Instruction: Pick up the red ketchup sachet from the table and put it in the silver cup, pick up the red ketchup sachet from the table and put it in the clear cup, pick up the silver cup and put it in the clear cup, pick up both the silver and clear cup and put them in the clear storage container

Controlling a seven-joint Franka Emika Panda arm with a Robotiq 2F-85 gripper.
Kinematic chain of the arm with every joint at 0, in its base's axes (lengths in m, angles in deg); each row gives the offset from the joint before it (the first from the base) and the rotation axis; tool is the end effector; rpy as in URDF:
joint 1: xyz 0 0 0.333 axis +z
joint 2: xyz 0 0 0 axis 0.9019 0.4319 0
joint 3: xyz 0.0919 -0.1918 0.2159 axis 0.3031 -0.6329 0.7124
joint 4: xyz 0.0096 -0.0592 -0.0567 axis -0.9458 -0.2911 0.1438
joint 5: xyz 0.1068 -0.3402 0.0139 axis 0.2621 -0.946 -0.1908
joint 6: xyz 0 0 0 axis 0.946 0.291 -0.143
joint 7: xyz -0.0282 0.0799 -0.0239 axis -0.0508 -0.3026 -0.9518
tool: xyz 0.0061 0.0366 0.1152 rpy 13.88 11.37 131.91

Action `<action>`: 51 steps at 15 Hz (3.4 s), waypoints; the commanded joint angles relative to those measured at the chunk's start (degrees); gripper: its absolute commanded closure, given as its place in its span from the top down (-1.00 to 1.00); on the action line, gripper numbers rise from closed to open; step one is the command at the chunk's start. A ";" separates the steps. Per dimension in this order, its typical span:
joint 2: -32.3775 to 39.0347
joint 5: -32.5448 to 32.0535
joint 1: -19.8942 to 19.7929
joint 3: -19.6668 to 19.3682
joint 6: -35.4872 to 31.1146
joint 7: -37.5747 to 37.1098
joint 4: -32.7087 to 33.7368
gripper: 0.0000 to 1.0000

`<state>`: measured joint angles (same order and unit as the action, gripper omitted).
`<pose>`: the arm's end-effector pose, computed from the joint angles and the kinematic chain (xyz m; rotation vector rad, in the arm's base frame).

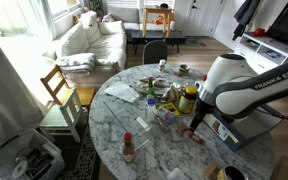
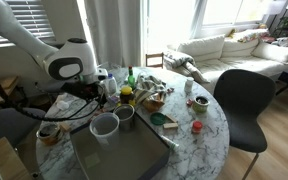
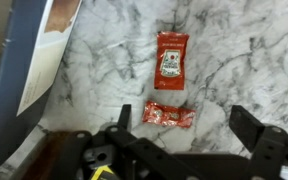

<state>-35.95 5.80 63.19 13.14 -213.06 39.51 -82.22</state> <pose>0.4733 -0.0007 0.2518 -3.0732 -0.3311 -0.0687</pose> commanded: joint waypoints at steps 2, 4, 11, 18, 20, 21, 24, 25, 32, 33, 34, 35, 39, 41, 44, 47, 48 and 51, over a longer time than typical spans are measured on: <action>4.68 2.01 -2.44 0.71 -1.54 4.90 1.61 0.93; 6.17 1.45 -2.90 0.81 -3.20 4.62 2.02 0.84; 10.67 1.16 -4.57 2.62 -10.32 4.14 3.39 0.46; 13.75 -0.87 -5.48 3.10 -12.78 3.19 4.92 -0.44; 14.16 -1.00 -5.74 3.25 -12.69 3.30 5.32 -0.76; 14.27 -1.02 -5.85 3.35 -12.66 3.36 5.46 -0.94; 14.57 -1.05 -6.12 3.58 -12.40 3.60 5.82 -1.00; 14.68 -1.01 -6.28 3.72 -12.28 3.73 5.95 -1.00; 10.13 -3.02 -5.04 3.57 -8.19 2.52 4.69 -1.00; 9.02 -4.00 -4.36 3.11 -6.87 1.93 4.52 -1.00; 7.54 -5.05 -3.72 2.58 -4.85 1.31 4.27 -1.00; 5.98 -5.58 -3.51 2.42 -2.95 1.11 3.92 -1.00; -0.73 -5.78 -3.26 2.32 5.35 1.88 2.84 -1.00; -5.83 -5.90 -3.20 1.66 9.67 1.73 1.34 -1.00; -15.77 -10.15 -3.13 -0.55 15.90 -2.52 -1.91 -1.00; -23.72 -15.22 -4.78 -2.77 18.96 -8.56 -3.92 -1.00; -25.00 -16.75 -5.61 -3.46 18.66 -10.68 -4.04 -1.00; -25.45 -20.47 -8.16 -4.91 16.89 -15.61 -3.77 -1.00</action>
<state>-59.84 -10.71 57.01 9.32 -194.85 29.16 -84.27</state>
